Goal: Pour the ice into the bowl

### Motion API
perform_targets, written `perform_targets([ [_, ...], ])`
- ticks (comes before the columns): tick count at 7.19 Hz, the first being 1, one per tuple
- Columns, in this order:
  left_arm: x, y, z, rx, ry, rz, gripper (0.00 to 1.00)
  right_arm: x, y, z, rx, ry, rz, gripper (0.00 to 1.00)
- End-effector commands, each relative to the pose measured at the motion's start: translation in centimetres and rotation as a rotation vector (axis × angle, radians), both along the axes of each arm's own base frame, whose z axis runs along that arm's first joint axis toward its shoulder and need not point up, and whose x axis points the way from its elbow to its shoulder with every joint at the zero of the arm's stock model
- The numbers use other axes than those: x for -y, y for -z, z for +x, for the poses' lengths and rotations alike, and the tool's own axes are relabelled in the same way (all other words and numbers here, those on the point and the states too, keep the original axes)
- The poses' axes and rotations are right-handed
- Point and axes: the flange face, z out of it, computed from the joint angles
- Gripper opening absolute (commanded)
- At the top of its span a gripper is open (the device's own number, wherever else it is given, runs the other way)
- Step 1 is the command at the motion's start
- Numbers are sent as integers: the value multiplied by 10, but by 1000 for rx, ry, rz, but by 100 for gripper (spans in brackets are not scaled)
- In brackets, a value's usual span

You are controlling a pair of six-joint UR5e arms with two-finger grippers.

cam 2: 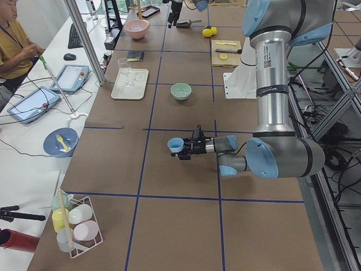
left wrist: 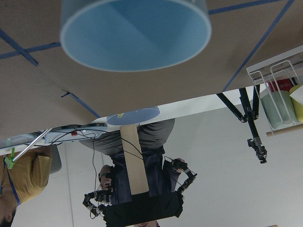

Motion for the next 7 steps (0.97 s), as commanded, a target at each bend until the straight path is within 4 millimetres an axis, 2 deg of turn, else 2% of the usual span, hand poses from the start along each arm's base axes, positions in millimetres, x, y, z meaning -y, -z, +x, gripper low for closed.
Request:
perform_targets([
  [1,4,-15,-1,25,-23,-26,0,1,1,-1,-1,-3,5,100],
  [2,9,-18,-4,16,-12,-36,0,1,1,-2,-3,-4,5,100],
  [4,33,4,11,-47,22,-29,0,2,2,-1,-3,-8,7,100],
  [6,39,-18,5,-105,67,-58,0,2,4,-2,-1,-6,9,100],
  [7,39,-18,6,-108,70,-57,0,2,4,-2,0,-5,11,100],
])
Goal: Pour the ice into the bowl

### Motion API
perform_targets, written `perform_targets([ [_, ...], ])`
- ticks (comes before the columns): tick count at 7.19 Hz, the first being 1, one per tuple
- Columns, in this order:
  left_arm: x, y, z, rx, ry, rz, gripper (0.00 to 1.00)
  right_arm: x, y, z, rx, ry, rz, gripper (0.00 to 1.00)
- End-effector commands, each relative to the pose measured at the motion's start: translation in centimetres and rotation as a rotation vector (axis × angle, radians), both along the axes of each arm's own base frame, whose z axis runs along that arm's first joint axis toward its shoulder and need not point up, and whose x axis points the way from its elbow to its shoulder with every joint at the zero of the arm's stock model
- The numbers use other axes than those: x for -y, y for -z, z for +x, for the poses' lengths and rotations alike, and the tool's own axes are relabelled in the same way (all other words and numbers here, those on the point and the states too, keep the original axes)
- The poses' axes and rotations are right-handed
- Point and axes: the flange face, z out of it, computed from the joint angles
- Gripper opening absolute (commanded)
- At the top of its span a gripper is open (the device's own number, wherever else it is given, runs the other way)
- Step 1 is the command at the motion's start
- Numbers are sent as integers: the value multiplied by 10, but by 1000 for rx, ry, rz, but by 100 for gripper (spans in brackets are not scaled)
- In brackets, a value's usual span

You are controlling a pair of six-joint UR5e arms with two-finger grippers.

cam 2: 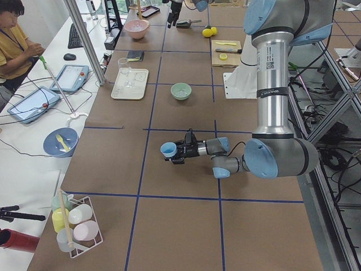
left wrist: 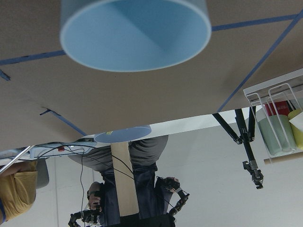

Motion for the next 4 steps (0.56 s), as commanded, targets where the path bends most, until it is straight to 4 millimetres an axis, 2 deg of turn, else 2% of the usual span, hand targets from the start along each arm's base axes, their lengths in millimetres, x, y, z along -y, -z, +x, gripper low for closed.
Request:
perform_targets([
  [1,3,-3,2,-16,13,-4,0,1,4,0,4,-1,5,100],
  [2,5,-4,11,-13,11,-4,0,1,4,-1,5,1,7,100],
  [4,6,-5,15,-13,10,-5,0,1,3,-1,4,0,5,100],
])
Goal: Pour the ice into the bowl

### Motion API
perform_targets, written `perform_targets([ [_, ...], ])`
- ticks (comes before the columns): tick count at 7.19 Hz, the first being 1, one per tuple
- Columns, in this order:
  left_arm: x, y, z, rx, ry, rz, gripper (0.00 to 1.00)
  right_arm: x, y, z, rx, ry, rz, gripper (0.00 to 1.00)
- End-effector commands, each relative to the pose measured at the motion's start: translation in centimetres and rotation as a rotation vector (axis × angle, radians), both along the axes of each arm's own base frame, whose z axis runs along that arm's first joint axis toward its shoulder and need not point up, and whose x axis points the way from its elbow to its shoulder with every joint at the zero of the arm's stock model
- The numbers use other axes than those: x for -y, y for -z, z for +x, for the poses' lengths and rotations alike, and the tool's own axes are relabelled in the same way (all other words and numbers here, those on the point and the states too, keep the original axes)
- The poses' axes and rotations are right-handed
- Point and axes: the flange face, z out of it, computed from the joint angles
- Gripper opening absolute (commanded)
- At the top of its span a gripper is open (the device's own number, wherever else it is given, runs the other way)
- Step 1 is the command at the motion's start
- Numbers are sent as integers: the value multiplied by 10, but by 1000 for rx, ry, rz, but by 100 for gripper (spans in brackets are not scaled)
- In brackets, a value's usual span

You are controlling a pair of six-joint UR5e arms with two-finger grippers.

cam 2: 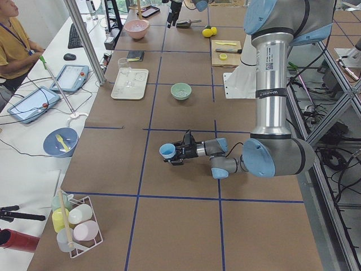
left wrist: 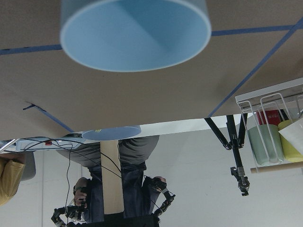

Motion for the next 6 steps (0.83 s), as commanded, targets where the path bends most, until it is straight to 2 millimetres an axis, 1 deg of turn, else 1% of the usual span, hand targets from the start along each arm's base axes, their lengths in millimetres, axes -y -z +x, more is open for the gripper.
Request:
perform_targets([
  [1,1,-2,3,4,-1,-1,0,0,0,0,1,0,0,100],
  [3,1,-3,3,7,-4,-3,15,0,0,0,0,0,-1,100],
  [5,0,-2,3,7,-10,-4,71,0,0,0,1,0,0,100],
  [6,0,-3,2,12,-11,-5,94,0,1,0,1,0,2,100],
])
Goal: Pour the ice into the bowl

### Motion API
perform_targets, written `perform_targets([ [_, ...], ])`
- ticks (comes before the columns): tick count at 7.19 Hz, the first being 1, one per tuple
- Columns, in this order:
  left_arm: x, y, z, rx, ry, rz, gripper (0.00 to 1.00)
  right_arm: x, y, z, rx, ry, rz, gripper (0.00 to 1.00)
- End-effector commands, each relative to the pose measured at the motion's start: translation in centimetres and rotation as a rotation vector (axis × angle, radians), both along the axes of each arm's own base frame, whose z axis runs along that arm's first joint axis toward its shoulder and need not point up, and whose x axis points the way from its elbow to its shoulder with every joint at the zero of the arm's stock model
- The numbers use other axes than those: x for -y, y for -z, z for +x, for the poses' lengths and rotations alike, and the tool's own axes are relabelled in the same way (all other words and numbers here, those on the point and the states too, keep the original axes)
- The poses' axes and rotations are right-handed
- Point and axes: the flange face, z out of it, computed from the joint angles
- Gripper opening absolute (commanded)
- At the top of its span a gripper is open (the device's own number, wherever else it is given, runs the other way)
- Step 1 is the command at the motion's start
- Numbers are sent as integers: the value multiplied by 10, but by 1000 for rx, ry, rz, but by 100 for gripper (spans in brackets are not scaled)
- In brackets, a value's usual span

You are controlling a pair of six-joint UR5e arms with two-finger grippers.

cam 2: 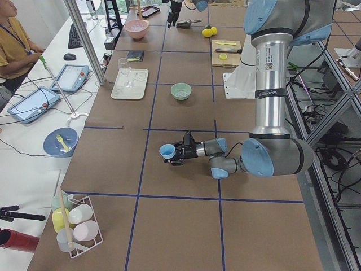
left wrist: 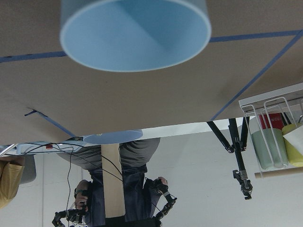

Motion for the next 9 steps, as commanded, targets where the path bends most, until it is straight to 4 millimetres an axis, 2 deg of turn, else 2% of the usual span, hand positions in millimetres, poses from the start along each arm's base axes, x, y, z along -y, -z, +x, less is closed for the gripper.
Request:
perform_targets([
  [1,-2,-1,-5,14,-14,-5,99,-1,4,1,4,0,6,100],
  [2,0,13,0,47,-75,1,100,-3,6,2,8,1,9,100],
  [4,-2,23,1,21,-137,-11,100,-2,5,2,7,1,8,100],
  [5,-9,26,-9,19,-168,-20,100,-2,5,2,7,1,8,100],
  [6,-19,24,-33,67,-223,-28,100,-2,5,2,7,1,8,100],
  [7,-27,14,-51,111,-251,-45,100,-2,6,1,8,2,9,100],
  [8,-32,4,-61,138,-289,-64,100,-2,5,1,7,2,7,100],
  [9,-39,5,-63,127,-355,-90,100,-2,5,1,7,4,6,100],
])
